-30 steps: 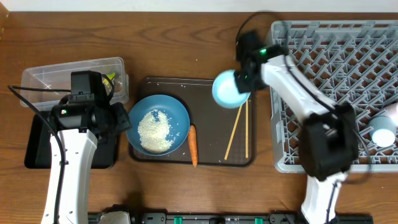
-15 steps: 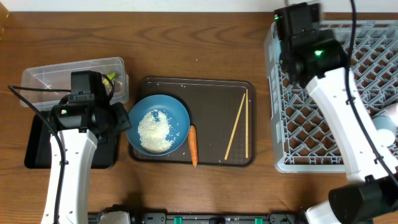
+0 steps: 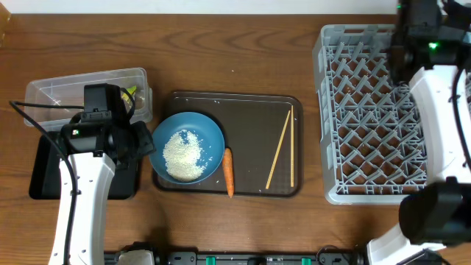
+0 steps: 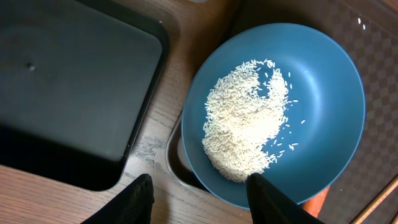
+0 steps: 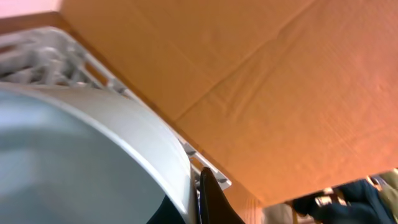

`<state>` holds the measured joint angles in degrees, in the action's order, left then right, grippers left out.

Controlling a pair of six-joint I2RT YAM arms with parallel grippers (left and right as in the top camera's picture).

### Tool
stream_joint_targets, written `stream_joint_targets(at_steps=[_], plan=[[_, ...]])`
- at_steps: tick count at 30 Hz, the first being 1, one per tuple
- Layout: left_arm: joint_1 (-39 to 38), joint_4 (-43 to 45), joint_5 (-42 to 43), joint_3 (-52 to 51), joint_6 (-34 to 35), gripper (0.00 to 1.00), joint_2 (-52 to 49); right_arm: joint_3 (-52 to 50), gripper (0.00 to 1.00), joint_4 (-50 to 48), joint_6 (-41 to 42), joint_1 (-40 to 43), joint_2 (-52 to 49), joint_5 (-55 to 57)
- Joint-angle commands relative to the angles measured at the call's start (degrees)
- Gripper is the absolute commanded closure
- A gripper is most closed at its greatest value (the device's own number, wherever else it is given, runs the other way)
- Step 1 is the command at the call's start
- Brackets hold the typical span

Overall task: Sort waste into correct bins and load items into the dishwasher rack
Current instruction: 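Carry the blue bowl into the dish rack's far corner, then lower the bowl into the rack and open the right gripper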

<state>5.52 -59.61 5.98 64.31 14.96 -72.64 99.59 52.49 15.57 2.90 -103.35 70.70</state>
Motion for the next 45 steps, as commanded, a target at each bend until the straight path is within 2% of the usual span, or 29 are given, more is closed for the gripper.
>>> stream_joint_targets(at_steps=[1, 9, 17, 23, 31, 45], plan=[[0.26, -0.11, -0.42, 0.42, -0.09, 0.50, -0.02, -0.31, 0.99, -0.72, 2.23, 2.93, -2.97, 2.78], [0.24, -0.11, -0.42, 0.42, -0.09, 0.50, -0.02, -0.31, 0.99, -4.33, 1.07, 6.75, -10.34, 2.84], [0.26, -0.11, -0.44, 0.42, 0.11, 0.50, -0.02, -0.31, 0.99, -12.39, -6.43, 7.21, -15.93, 3.43], [0.24, -0.11, -0.44, 0.42, 0.11, 0.50, -0.02, -0.31, 0.99, -21.14, -15.72, 8.09, -18.95, 6.69], [0.26, -0.11, -0.44, 0.42, 0.13, 0.50, -0.02, -1.16, 0.99, -23.02, -16.09, 8.13, -19.58, 1.25], [0.24, -0.11, -0.02, 0.42, 0.33, 0.50, -0.02, -2.64, 0.99, -24.87, -17.18, 8.13, -20.02, 1.07]])
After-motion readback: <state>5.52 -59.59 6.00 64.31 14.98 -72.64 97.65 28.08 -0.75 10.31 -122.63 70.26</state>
